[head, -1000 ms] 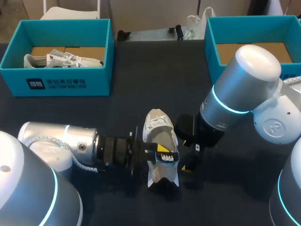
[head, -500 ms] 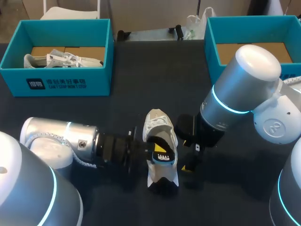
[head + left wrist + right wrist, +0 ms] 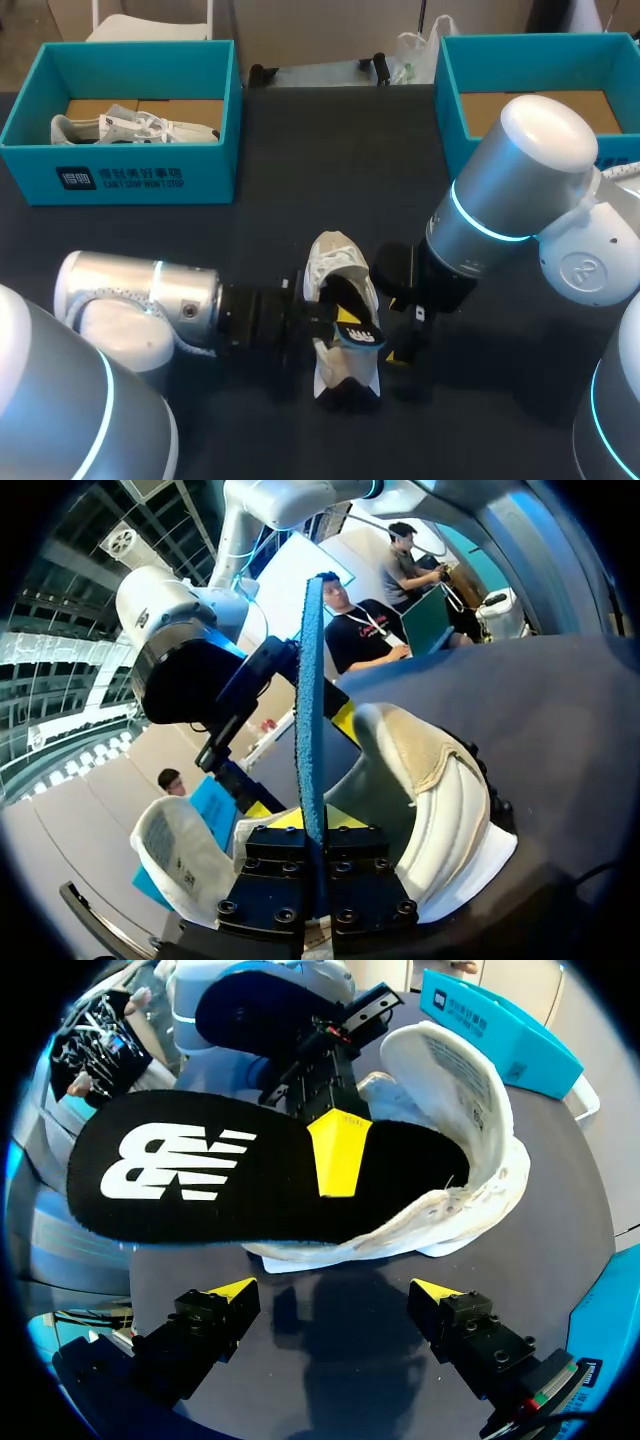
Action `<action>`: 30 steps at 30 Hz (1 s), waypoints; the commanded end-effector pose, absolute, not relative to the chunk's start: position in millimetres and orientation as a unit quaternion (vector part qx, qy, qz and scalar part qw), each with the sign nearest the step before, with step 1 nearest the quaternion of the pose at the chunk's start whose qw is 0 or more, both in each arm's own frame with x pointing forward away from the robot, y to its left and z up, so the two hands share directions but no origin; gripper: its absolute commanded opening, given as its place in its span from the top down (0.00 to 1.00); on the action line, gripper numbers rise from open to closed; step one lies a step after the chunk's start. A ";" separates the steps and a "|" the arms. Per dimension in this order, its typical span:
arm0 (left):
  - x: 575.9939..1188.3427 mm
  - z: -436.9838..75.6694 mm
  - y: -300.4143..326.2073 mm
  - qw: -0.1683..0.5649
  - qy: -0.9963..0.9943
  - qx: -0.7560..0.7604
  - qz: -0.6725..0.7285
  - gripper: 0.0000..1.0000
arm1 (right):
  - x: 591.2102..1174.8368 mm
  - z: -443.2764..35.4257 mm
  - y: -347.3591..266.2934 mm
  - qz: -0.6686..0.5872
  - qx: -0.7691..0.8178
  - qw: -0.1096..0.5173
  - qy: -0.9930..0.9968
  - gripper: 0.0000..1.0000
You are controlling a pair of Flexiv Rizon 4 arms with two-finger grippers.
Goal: Take the shoe out of the shoebox, open the shoe tongue, remove and reinsert the insole, then place the shoe into the shoebox
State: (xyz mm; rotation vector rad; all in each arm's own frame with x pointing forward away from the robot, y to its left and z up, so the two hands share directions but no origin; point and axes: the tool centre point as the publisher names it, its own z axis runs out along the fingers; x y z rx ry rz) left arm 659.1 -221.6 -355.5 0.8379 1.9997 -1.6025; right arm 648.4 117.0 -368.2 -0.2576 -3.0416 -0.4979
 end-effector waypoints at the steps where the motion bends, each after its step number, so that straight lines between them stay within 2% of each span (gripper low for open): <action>1: 656.7 -351.9 -220.0 0.223 0.722 0.299 -0.582 0.75 | 647.3 -368.7 117.6 -0.161 -0.084 0.023 -0.983 0.00; 12: 642.3 -325.9 -219.1 0.228 0.713 0.299 -0.591 0.73 | 647.3 -368.7 117.6 -0.161 -0.084 0.023 -0.983 0.00; 17: 635.3 -318.4 -222.2 0.229 0.712 0.306 -0.589 0.83 | 647.3 -368.7 117.6 -0.161 -0.084 0.023 -0.983 0.00; 18: 634.7 -318.1 -223.2 0.231 0.713 0.310 -0.586 0.88 | 647.3 -368.7 117.6 -0.161 -0.084 0.023 -0.983 0.00; 19: 634.3 -318.0 -224.1 0.233 0.711 0.310 -0.586 1.00 | 647.3 -368.7 117.6 -0.161 -0.084 0.023 -0.983 0.00; 30: 645.8 -341.4 -225.1 0.265 0.714 0.311 -0.568 1.00 | 647.3 -368.7 117.6 -0.161 -0.084 0.023 -0.983 0.00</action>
